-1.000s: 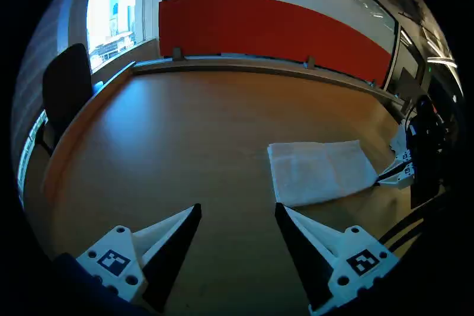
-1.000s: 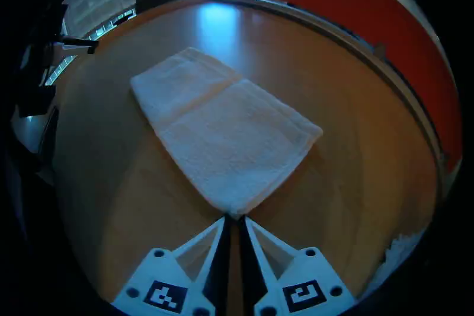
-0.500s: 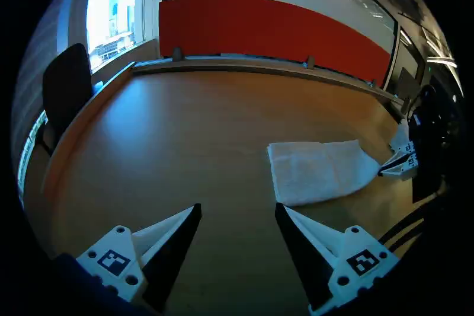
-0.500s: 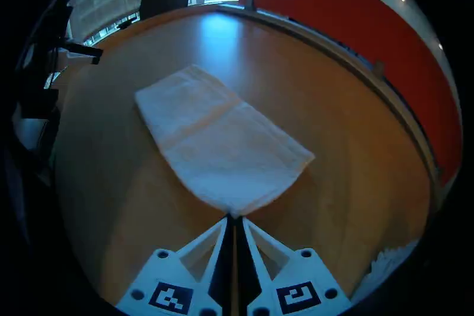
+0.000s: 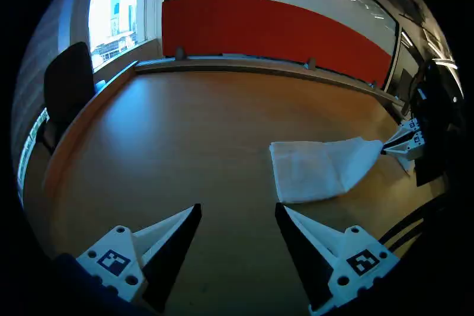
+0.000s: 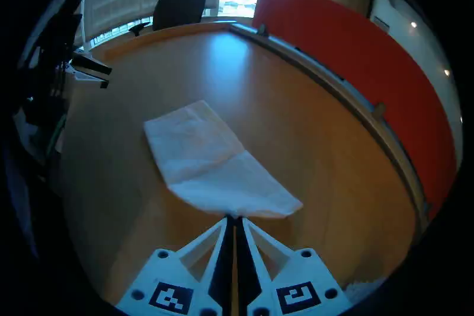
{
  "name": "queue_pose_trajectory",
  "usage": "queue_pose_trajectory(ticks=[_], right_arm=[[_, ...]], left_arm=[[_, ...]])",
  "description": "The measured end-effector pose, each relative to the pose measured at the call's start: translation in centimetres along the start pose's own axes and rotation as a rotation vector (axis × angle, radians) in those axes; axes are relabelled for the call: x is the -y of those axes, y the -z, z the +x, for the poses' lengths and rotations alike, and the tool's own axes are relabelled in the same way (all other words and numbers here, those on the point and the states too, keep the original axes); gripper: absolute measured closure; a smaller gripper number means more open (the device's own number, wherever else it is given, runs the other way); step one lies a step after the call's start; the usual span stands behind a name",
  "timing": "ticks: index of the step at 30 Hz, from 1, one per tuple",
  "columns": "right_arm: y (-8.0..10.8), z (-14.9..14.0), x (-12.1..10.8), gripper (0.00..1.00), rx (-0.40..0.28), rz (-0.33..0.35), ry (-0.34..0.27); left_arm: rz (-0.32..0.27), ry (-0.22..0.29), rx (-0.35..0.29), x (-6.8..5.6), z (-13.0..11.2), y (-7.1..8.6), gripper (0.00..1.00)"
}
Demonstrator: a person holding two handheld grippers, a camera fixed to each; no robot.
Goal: Fold towel
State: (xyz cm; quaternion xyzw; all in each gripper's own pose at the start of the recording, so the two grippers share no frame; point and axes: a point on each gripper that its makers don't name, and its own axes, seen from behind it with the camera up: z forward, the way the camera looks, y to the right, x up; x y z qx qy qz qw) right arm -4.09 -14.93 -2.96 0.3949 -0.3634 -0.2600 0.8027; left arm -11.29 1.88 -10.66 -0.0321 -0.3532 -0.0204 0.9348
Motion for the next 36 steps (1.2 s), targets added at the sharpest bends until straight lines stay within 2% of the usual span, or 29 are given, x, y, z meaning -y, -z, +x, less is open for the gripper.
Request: queue_pose_trajectory(ticks=[15,29,36], right_arm=[[0.7,6.3,0.1,0.91,-0.079,0.012,0.079],[0.7,7.1,0.4,0.92,-0.071,0.024,0.093],[0.5,7.9,0.6,0.92,-0.054,0.029,0.137]], left_arm=[[0.012,0.014,-0.012,0.8,0.1,0.5,0.08],[0.015,0.016,-0.054,0.8,0.1,0.3,0.08],[0.008,-0.002,-0.105,0.6,0.5,0.3,0.08]])
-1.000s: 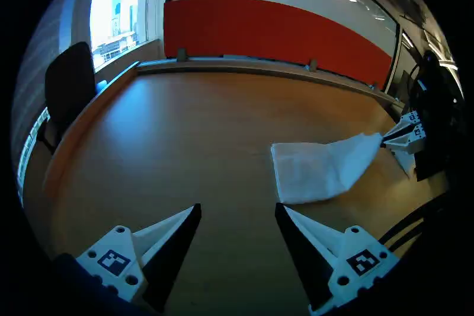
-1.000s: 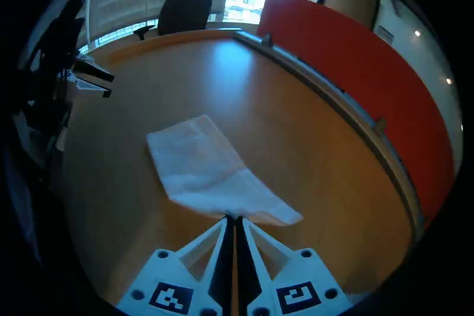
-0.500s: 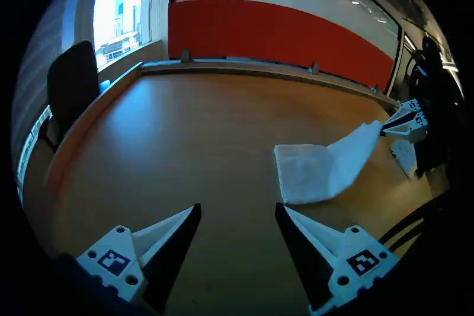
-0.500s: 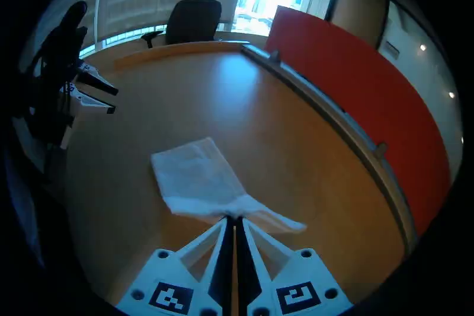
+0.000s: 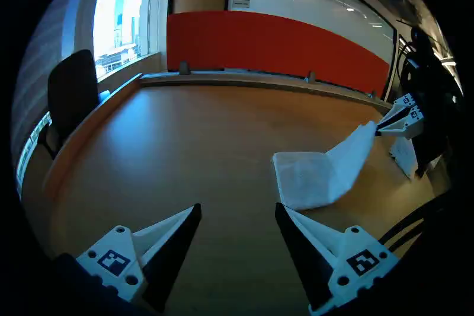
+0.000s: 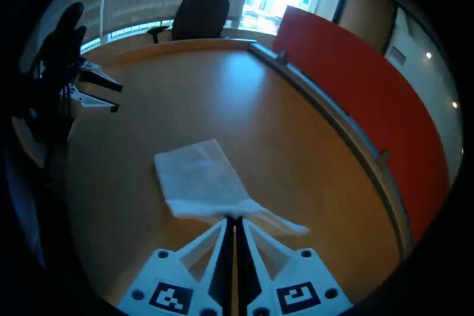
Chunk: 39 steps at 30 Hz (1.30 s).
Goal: Fold towel
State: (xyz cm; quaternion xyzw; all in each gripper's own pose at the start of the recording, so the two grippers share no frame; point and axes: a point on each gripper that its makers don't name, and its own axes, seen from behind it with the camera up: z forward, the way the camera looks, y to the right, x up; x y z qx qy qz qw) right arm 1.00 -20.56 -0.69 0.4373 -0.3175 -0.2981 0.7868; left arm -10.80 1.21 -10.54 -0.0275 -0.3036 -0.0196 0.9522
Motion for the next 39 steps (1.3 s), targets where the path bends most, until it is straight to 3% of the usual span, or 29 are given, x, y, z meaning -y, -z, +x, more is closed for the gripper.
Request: queue_pose_trajectory(ticks=[21,39], right_arm=[[-2.2,3.0,1.7,0.94,0.004,0.075,0.053],[-7.1,5.8,5.8,0.95,-0.018,0.196,0.029]], left_arm=[[0.01,0.012,-0.043,0.7,0.0,0.3,0.08],[0.006,0.025,-0.07,1.1,0.2,1.5,0.08]])
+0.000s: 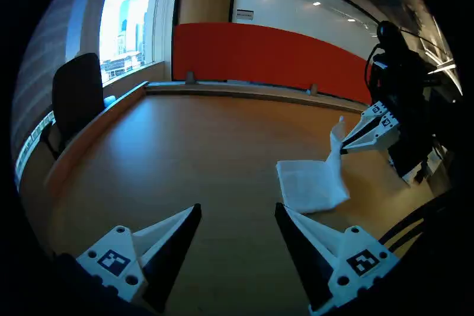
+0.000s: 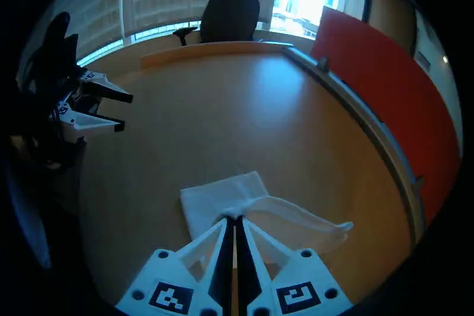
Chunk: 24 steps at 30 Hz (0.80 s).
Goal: Fold towel
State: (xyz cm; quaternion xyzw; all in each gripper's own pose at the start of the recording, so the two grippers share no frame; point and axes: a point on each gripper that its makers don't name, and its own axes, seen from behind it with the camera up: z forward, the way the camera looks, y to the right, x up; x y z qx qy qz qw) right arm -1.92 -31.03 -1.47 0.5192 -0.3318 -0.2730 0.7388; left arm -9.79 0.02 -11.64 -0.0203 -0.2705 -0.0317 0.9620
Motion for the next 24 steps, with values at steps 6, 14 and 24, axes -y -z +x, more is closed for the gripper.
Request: queue_pose_trajectory(ticks=[6,14,24], right_arm=[[-2.2,0.3,1.3,0.95,0.004,0.044,-0.005],[-4.4,-0.1,1.9,0.79,0.021,0.063,-0.027],[-4.3,-0.2,1.5,0.36,0.009,0.064,-0.071]], left_arm=[[0.006,0.007,0.001,0.2,-0.4,0.4,0.08],[0.023,0.017,0.011,0.9,-1.1,0.8,0.08],[0.028,0.018,0.012,1.3,-1.0,0.8,0.08]])
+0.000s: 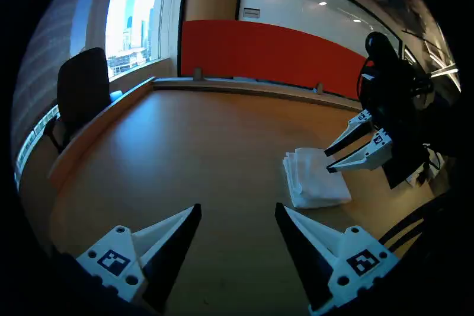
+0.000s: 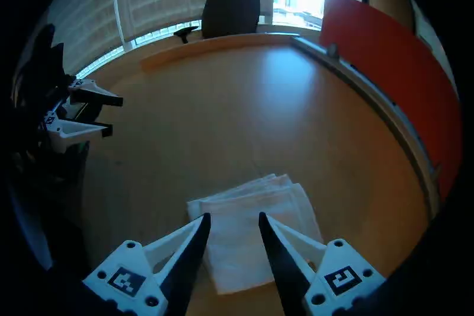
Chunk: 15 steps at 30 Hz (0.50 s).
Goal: Fold towel
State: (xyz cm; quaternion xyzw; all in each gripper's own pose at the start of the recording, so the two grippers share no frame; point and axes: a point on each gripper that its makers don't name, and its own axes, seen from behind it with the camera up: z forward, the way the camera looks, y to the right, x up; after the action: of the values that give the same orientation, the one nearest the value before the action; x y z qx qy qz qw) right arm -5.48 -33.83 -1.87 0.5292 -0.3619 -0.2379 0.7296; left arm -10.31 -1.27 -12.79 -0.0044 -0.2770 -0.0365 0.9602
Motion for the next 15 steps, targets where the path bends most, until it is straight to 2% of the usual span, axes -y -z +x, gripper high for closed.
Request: queue_pose_trajectory(ticks=[15], right_arm=[[1.6,-1.7,-0.4,0.31,-0.004,-0.03,-0.045]], left_arm=[[0.0,-0.011,-0.001,0.0,0.5,-0.1,0.08]])
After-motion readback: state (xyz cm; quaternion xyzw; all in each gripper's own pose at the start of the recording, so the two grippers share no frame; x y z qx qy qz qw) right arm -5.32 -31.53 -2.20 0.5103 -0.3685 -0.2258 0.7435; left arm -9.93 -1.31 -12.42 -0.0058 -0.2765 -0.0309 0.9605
